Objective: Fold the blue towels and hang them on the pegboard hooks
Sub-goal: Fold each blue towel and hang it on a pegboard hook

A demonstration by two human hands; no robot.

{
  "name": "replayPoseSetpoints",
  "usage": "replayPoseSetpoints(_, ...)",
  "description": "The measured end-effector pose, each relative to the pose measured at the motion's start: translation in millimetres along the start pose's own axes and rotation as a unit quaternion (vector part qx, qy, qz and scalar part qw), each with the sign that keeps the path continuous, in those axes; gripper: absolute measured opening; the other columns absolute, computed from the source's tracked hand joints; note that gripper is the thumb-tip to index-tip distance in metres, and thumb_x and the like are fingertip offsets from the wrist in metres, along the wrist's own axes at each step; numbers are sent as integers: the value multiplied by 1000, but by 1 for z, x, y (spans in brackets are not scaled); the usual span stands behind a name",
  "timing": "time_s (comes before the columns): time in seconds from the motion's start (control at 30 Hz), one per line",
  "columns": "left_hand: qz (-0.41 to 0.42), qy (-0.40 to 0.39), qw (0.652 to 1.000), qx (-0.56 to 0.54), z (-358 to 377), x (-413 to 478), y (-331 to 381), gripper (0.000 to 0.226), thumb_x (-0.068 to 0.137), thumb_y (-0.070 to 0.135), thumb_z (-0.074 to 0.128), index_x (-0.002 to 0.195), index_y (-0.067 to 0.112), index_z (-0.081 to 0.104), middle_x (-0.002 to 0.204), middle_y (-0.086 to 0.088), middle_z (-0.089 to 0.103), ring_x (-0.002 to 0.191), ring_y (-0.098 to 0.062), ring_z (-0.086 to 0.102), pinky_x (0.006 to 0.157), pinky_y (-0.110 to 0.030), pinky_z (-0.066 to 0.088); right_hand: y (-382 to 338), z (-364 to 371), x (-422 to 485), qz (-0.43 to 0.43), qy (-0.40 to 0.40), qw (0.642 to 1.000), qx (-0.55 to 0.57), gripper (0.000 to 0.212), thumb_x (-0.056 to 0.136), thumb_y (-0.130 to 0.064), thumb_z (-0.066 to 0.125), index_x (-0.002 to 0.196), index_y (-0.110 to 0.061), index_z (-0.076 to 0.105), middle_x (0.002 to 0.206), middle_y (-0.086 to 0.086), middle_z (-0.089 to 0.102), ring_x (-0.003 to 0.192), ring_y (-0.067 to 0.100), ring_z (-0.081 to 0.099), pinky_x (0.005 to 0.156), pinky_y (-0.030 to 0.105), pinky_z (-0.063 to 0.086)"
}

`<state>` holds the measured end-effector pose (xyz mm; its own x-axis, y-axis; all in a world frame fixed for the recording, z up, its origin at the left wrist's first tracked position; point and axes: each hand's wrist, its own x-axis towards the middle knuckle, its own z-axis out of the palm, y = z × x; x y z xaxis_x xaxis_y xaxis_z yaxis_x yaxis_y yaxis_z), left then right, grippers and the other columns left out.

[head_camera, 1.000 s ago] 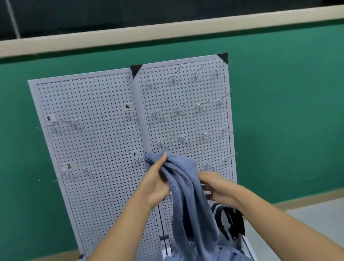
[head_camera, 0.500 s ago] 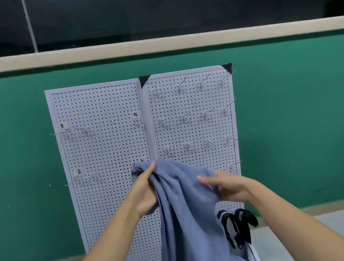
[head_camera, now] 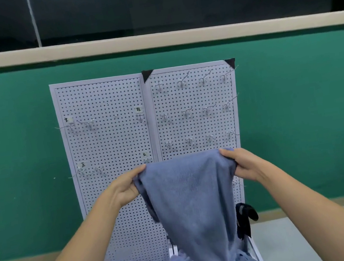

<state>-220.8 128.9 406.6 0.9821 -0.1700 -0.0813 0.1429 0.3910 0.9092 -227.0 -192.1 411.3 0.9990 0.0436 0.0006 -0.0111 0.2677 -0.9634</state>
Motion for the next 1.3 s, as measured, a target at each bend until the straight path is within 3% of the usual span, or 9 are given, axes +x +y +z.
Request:
replayPoseSetpoints(0.13,43,-45,996,69,4,-6,7,27,93,-9,45,105,9,60,87,-9,71,74,-22,68,60,-37,57,-1,-3,-1,7,-39,998,-49,22,90,7,56,110,8,61,108,19,67,92,24,66,77,26,58)
replayPoseSetpoints(0.23,56,-31,988,140,3,-4,8,35,94,-13,40,109,12,59,97,-9,69,85,-22,66,63,-31,57,1,-5,1,-11,-3,987,-160,16,97,-3,51,107,-2,62,101,13,68,87,20,65,80,31,56)
replayPoseSetpoints(0.4,67,38,974,212,-2,6,12,23,98,-4,41,103,0,63,102,-13,66,87,-18,63,70,-22,54,-5,-8,-7,-7,61,931,-360,27,102,-24,42,78,-15,52,57,-1,47,41,8,44,45,23,47)
replayPoseSetpoints(0.57,58,98,964,241,-6,9,12,19,100,12,48,89,13,64,86,-3,64,75,-16,58,67,-29,50,-5,-15,2,-14,129,961,-243,27,93,-27,61,82,-3,59,68,5,56,53,15,48,49,23,47)
replayPoseSetpoints(0.67,68,120,965,222,-6,13,12,19,99,14,50,84,11,61,82,-4,62,73,-16,57,74,-33,51,-8,-16,4,0,46,993,-105,15,92,-15,62,98,-2,66,89,7,66,75,16,57,68,26,51)
replayPoseSetpoints(0.8,86,135,971,179,-8,15,12,21,99,10,48,81,10,57,80,-5,60,69,-17,56,70,-31,51,-5,-18,2,-37,13,980,-196,10,92,-1,58,95,-5,66,93,11,64,85,18,57,82,29,50)
replayPoseSetpoints(0.97,106,156,963,191,-9,13,15,19,97,10,53,79,10,57,78,-5,57,66,-16,51,65,-28,50,-6,-11,-3,-70,113,949,-284,4,93,-13,61,96,-11,63,70,4,56,57,13,47,45,18,47)
replayPoseSetpoints(1.13,121,178,959,184,-10,12,19,7,91,9,62,84,7,61,80,-7,63,64,-15,58,59,-25,51,-6,-13,2,-100,192,948,-234,21,83,-12,73,98,-8,58,63,7,55,52,14,45,48,25,44)
replayPoseSetpoints(1.3,134,133,964,185,-5,9,26,1,87,6,67,88,6,67,85,-6,68,77,-16,62,81,-31,52,-9,-11,-1,-109,164,965,-171,2,87,-9,68,86,-9,66,78,5,62,63,13,51,57,22,47)
